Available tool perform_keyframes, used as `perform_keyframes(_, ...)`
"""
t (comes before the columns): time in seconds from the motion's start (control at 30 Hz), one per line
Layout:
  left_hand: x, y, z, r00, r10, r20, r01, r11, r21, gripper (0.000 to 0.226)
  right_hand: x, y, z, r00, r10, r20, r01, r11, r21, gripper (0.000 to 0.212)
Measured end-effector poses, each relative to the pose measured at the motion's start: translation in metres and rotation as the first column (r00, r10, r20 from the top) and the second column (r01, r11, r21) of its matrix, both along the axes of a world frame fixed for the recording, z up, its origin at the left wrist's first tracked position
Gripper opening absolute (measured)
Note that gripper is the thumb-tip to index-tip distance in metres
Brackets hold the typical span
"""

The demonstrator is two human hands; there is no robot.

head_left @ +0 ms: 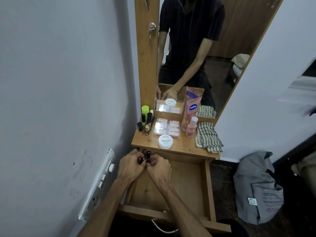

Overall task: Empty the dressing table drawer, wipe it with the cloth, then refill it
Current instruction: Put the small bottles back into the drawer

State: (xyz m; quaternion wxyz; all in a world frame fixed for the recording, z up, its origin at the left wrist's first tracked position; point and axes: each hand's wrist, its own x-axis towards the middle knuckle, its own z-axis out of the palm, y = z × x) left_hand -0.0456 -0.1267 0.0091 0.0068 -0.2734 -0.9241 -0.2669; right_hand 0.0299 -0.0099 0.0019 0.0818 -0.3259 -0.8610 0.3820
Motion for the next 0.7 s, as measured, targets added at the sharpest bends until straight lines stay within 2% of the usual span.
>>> perform_keyframes(0.13, 0.001, -0.001, 0.004, 1.000, 0.013, -0.001, -0.013, 0.999, 0.048, 0.021, 0.003, 0.001, 0.009, 0.996, -0.037, -0.077, 0.040, 0.998, 0.040, 0.033)
perform_keyframes(0.27, -0.002, 0.001, 0.018, 0.997, 0.075, -0.029, -0.068, 0.980, 0.185, 0.014, -0.003, 0.000, 0.028, 0.971, -0.084, -0.223, 0.099, 0.993, 0.057, 0.017)
perform_keyframes(0.4, -0.015, 0.008, 0.041, 0.993, 0.109, -0.053, -0.087, 0.948, 0.306, 0.010, -0.019, -0.002, 0.058, 0.922, -0.081, -0.378, 0.123, 0.988, 0.088, 0.013)
perform_keyframes(0.57, -0.035, 0.021, 0.062, 0.987, 0.159, -0.029, -0.140, 0.929, 0.342, 0.018, -0.046, 0.006, 0.083, 0.924, -0.072, -0.376, 0.110, 0.991, 0.080, 0.009)
perform_keyframes(0.7, -0.046, 0.029, 0.069, 0.975, 0.218, -0.030, -0.196, 0.921, 0.338, 0.026, -0.064, 0.012, 0.089, 0.941, -0.090, -0.326, 0.126, 0.988, 0.091, 0.015)
